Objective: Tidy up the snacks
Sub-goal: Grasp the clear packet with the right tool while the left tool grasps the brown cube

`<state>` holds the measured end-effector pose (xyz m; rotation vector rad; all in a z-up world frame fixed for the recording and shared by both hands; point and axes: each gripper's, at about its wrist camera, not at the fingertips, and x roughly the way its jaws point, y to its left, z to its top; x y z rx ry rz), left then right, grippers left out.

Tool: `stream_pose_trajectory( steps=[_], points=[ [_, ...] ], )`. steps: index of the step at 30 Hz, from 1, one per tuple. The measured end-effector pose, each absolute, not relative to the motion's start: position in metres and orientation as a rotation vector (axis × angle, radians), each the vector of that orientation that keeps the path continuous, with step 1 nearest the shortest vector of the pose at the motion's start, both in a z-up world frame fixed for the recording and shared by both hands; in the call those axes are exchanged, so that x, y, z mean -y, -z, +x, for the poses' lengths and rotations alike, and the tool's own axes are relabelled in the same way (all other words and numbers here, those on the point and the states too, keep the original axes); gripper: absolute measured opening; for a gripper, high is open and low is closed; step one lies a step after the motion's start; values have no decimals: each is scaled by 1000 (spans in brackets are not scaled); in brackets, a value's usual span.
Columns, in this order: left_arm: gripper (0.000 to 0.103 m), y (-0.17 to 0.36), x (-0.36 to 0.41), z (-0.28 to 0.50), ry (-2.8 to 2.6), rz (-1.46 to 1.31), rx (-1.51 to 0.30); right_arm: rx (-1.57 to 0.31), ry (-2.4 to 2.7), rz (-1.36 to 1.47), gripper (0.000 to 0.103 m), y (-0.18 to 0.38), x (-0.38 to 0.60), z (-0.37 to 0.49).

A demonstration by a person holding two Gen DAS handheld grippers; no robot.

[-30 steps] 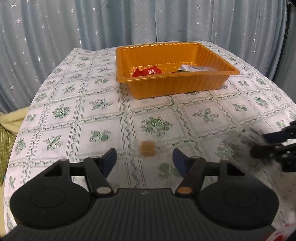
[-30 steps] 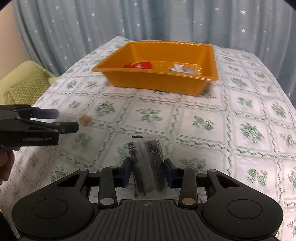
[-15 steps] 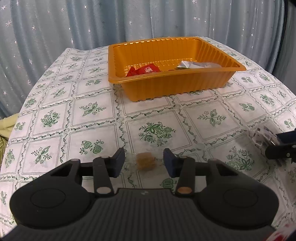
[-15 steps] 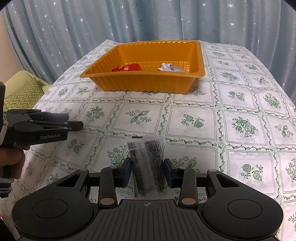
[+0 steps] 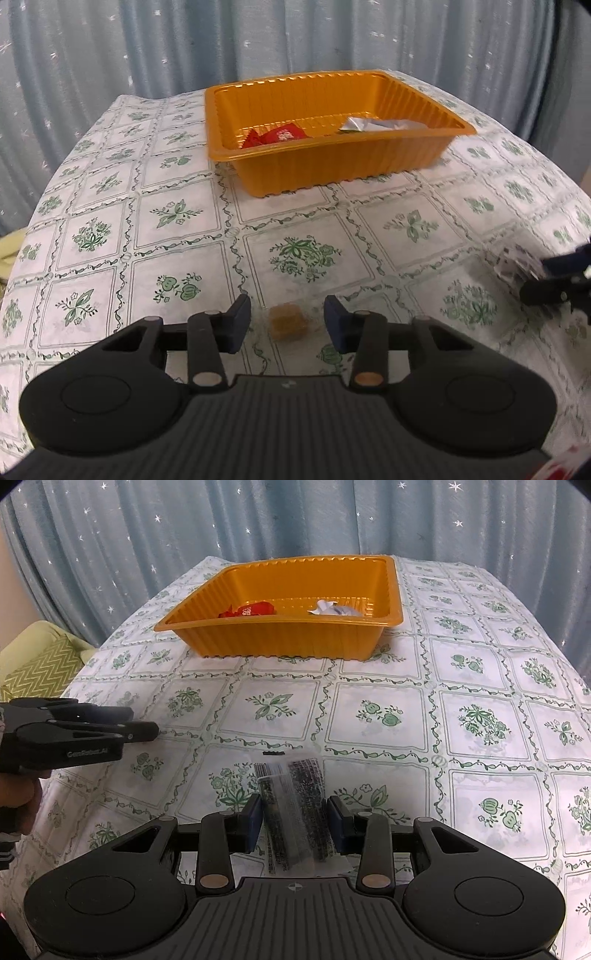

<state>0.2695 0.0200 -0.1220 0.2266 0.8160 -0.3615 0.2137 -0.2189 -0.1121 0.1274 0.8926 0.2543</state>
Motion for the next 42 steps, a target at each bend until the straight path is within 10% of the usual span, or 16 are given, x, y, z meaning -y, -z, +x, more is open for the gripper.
stream_pose_trajectory(
  steps=[23,42],
  points=[
    [45,126,-24,265,388,242,-831,-888,-241,145,38,110,220,212],
    [28,102,-10,229,316,86,-822,-881,-199,172,38,96,220,201]
  ],
)
